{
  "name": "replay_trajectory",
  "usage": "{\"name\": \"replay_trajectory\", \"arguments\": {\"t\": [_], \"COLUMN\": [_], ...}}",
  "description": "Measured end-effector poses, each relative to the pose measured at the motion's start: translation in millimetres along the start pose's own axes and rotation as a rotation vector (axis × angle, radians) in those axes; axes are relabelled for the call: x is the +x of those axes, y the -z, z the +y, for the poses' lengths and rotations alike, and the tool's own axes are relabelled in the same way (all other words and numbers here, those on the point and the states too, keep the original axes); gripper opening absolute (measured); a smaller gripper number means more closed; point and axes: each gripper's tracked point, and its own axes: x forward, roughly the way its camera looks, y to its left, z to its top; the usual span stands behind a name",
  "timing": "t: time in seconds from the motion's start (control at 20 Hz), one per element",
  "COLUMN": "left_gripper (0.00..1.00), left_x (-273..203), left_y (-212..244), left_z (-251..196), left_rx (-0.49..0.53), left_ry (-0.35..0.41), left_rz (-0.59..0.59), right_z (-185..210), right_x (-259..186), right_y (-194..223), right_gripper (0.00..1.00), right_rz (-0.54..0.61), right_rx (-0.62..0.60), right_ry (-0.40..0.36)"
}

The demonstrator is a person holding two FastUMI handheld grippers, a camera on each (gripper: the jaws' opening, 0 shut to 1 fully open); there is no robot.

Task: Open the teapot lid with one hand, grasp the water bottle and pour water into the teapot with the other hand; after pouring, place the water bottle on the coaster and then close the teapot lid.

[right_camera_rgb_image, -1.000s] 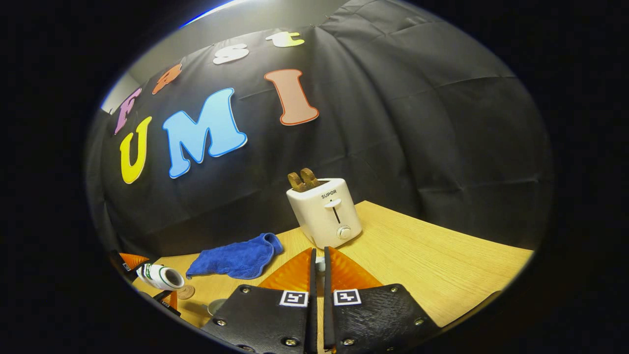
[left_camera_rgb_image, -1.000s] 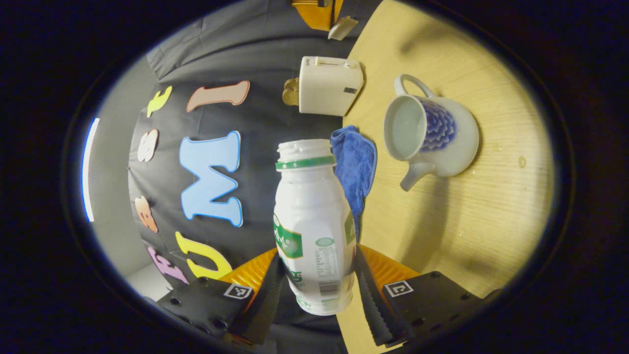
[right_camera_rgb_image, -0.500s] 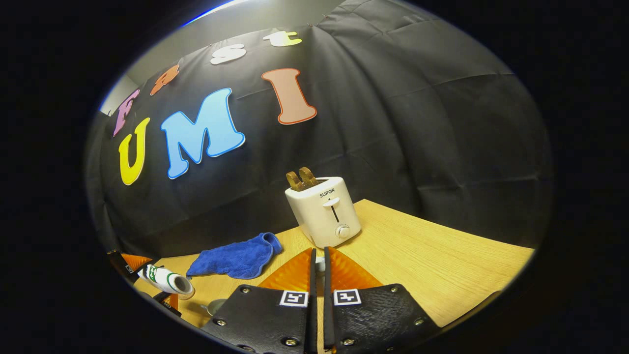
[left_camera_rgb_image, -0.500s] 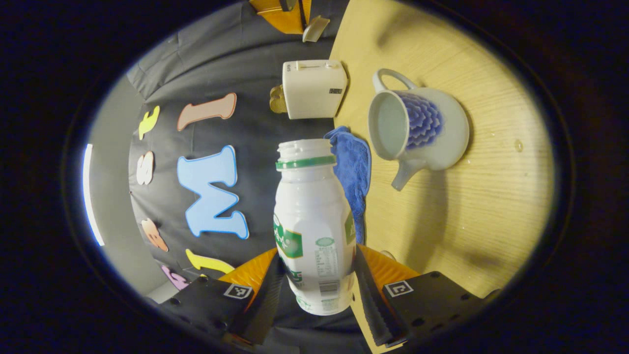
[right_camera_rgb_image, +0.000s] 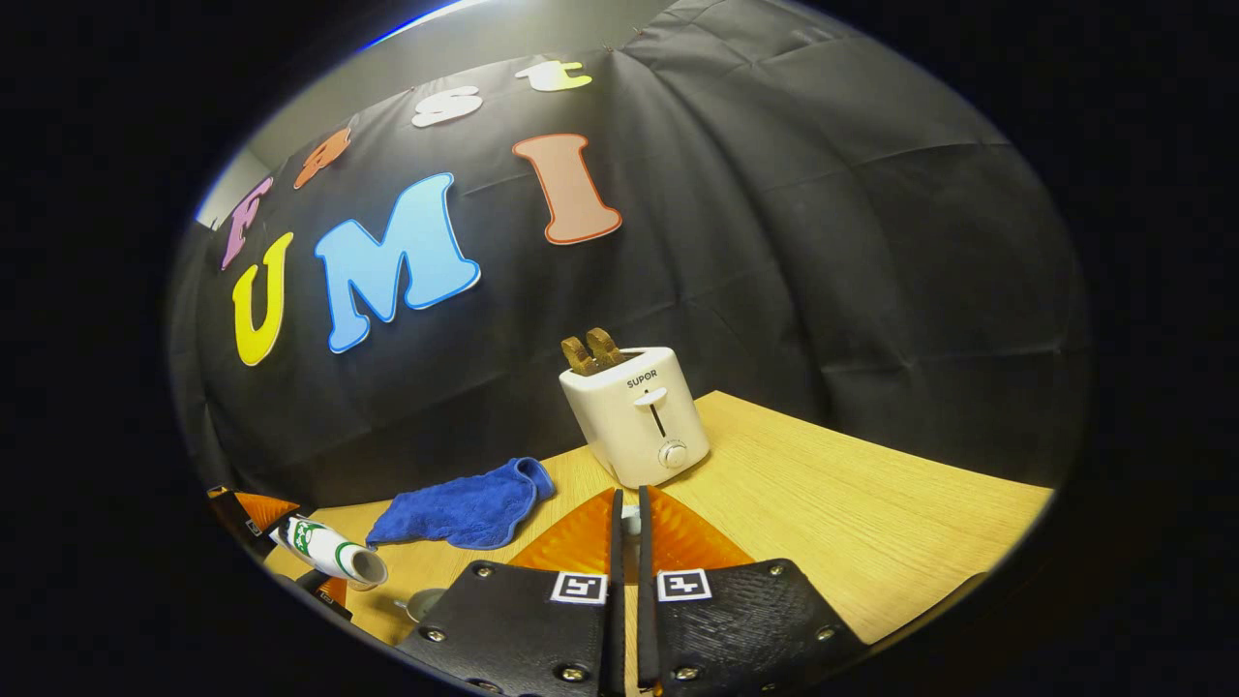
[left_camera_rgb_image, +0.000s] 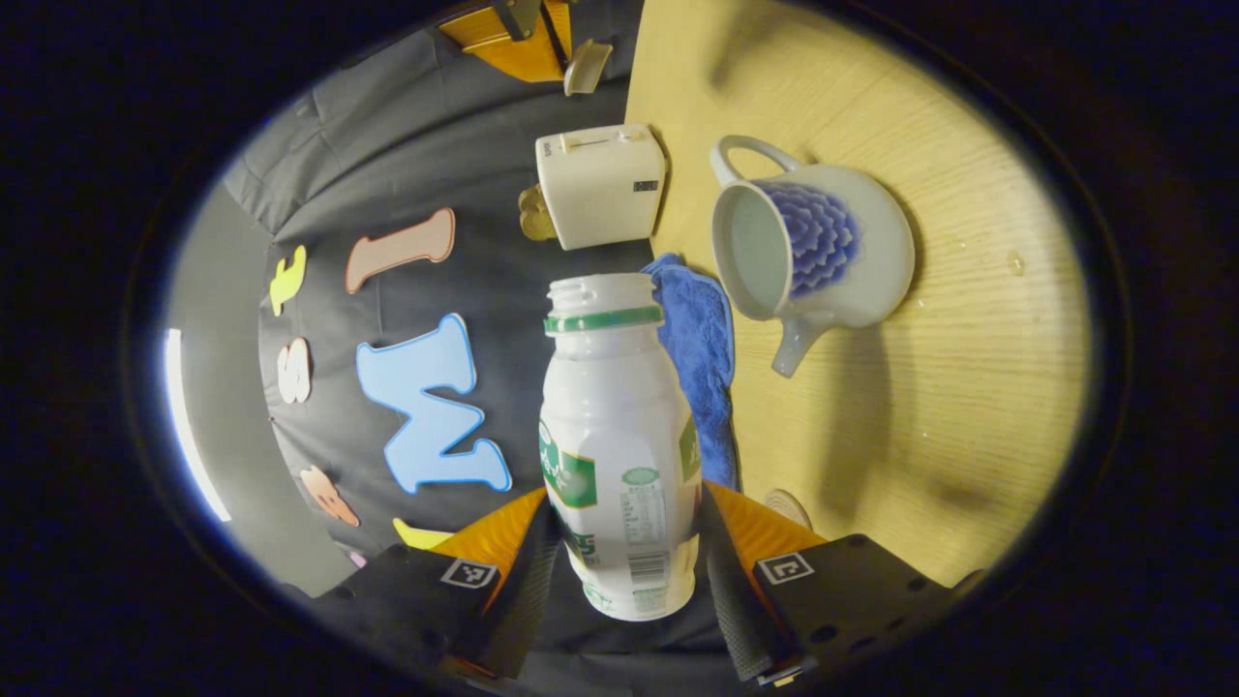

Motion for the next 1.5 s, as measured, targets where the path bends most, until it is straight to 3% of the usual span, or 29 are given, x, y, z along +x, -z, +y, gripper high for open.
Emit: {"name": "replay_trajectory", "arguments": {"t": [1.2,1.25,1.3,1.5], "left_gripper": [0.88,0.82,0.88,0.88], "left_x": [0.8,0.9,1.1,0.5], "left_y": [12.5,13.5,13.1,12.4], "left_z": [20.4,20.8,21.2,24.3], "left_rx": [0.104,0.109,0.114,0.129], "left_ry": [-0.031,-0.032,-0.033,-0.036], "left_rz": [0.001,0.002,0.002,0.003], "right_z": [-0.2,-0.8,-0.8,0.2], "right_x": [0.3,-0.3,-0.3,0.1], "right_y": [0.4,0.8,0.5,1.5], "right_gripper": [0.04,0.04,0.04,0.05], "right_rz": [0.002,0.002,0.003,0.006], "right_rx": [0.004,0.006,0.008,0.01], "right_ry": [-0.005,-0.005,-0.006,-0.009]}}
